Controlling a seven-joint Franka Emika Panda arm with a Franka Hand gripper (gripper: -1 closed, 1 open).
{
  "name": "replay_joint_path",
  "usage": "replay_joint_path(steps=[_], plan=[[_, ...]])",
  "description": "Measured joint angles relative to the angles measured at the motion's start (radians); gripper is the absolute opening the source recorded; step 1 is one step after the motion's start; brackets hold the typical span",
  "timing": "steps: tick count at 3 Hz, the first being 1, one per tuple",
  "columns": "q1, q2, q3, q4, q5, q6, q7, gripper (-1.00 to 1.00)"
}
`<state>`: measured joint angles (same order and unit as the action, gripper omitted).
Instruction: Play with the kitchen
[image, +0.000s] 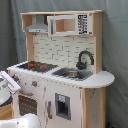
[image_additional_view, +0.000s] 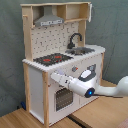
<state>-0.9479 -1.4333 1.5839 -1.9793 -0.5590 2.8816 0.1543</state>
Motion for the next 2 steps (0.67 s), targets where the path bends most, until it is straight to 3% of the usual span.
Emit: replay_joint_path(steps=[2], plan=[[0.0, 0.022, 0.004, -0.009, 0.056, 0.02, 0.207, -1.0]])
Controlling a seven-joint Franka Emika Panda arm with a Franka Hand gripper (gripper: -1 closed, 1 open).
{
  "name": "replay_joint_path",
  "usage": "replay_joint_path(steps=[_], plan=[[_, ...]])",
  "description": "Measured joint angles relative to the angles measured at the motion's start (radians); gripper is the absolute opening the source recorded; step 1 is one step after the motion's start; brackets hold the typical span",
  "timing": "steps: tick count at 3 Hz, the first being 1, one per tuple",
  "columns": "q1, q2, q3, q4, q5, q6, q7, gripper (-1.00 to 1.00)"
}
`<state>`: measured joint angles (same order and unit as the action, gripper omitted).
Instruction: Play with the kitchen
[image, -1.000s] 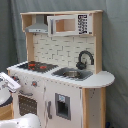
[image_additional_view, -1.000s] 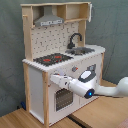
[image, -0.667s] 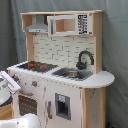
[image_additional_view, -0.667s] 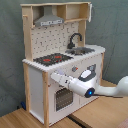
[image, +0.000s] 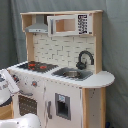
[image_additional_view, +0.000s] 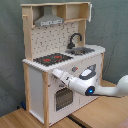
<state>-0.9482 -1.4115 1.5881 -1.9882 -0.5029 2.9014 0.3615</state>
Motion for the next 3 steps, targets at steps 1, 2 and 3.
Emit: replay_joint_path(steps=[1, 2, 3], plan=[[0.0, 0.013, 0.001, -0.005, 0.0, 0.014, 0.102, -1.0], [0.0, 0.021, 0.006, -0.012, 0.0, 0.051, 0.195, -1.0], [0.0, 0.022, 0.008, -0.012, 0.0, 0.053, 0.196, 1.0]])
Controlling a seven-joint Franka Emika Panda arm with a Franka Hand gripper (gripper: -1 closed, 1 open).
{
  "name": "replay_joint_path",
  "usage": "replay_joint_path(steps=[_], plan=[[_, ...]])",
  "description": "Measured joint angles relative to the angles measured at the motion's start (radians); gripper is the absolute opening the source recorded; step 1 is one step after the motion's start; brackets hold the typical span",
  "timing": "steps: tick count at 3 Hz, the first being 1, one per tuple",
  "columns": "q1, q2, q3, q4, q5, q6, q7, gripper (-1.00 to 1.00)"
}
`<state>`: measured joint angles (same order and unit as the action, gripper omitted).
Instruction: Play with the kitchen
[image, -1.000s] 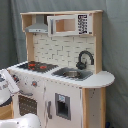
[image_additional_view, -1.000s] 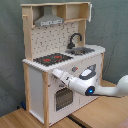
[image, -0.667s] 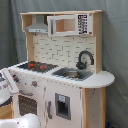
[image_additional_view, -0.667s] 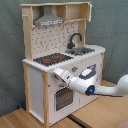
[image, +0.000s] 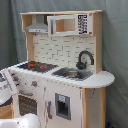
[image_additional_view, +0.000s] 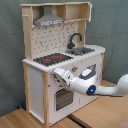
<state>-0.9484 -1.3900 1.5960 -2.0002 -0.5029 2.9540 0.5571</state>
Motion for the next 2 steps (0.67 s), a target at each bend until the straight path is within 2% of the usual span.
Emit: replay_joint_path(steps=[1, 2], plan=[[0.009, -0.005, 0.005, 0.013, -0.002, 0.001, -0.1, 1.0], [0.028, -0.005, 0.008, 0.011, -0.002, -0.05, -0.184, 1.0]])
